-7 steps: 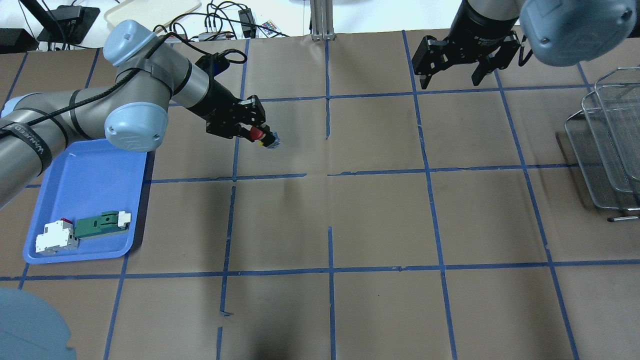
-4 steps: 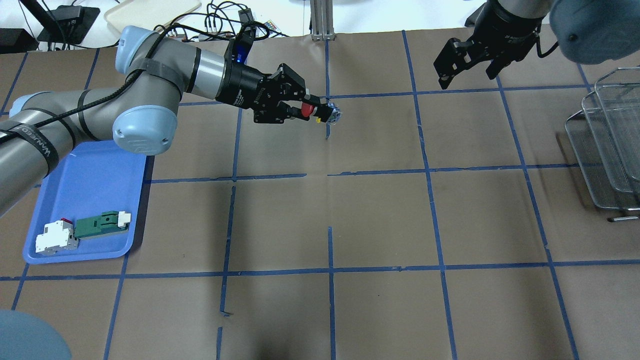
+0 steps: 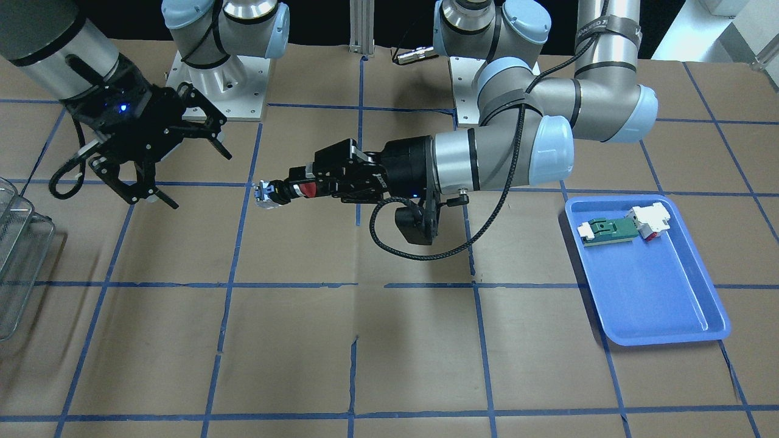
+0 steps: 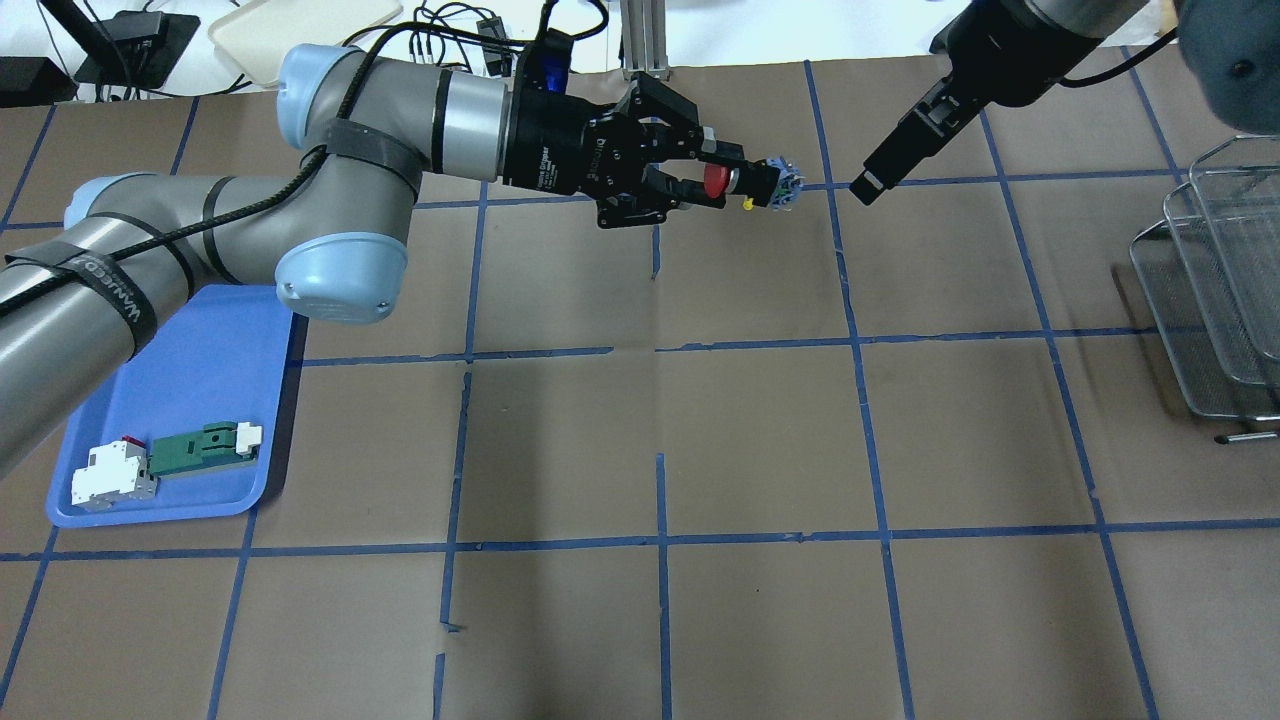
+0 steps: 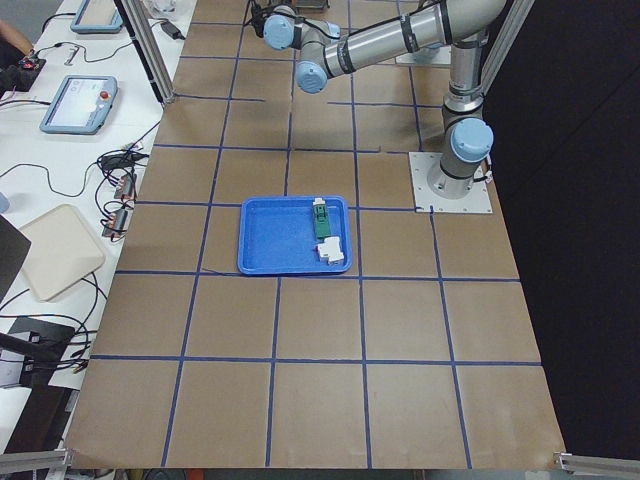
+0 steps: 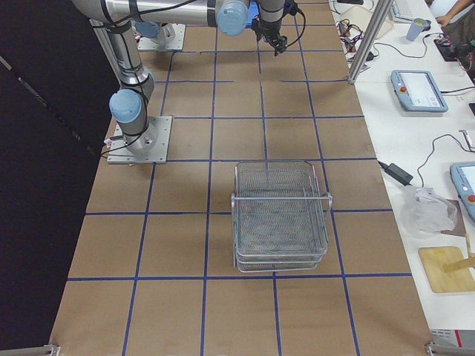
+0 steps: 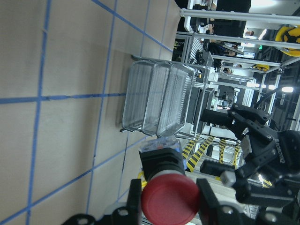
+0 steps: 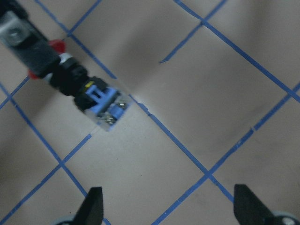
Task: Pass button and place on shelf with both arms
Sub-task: 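Close the right gripper on the button's blue base beside the left gripper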
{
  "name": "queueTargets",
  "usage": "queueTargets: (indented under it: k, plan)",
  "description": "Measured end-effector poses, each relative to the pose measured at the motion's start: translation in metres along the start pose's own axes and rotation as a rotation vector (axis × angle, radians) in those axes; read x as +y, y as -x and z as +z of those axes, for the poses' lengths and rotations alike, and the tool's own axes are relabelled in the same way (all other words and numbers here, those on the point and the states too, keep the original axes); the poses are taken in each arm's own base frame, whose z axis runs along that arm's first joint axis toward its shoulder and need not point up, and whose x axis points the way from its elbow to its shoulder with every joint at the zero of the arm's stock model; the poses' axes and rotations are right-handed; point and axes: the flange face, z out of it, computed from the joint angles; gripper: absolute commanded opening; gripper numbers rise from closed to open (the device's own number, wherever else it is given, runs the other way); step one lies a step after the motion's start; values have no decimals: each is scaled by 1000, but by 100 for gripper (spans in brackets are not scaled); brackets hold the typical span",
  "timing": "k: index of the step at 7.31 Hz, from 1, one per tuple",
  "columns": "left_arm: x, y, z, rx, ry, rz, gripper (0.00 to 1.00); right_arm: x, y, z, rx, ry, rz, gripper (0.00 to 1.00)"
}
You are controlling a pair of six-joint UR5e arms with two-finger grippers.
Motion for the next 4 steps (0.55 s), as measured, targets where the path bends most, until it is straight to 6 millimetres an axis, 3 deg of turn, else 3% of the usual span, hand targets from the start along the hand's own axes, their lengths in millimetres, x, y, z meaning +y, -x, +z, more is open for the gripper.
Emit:
queueTargets:
  k: [2, 4]
  plan:
    - [11, -9, 7, 16, -9, 11, 0, 5, 18, -12, -19, -22, -254, 97]
    - [16, -12, 9, 19, -11, 19, 0, 3, 22, -16, -32, -74, -476, 95]
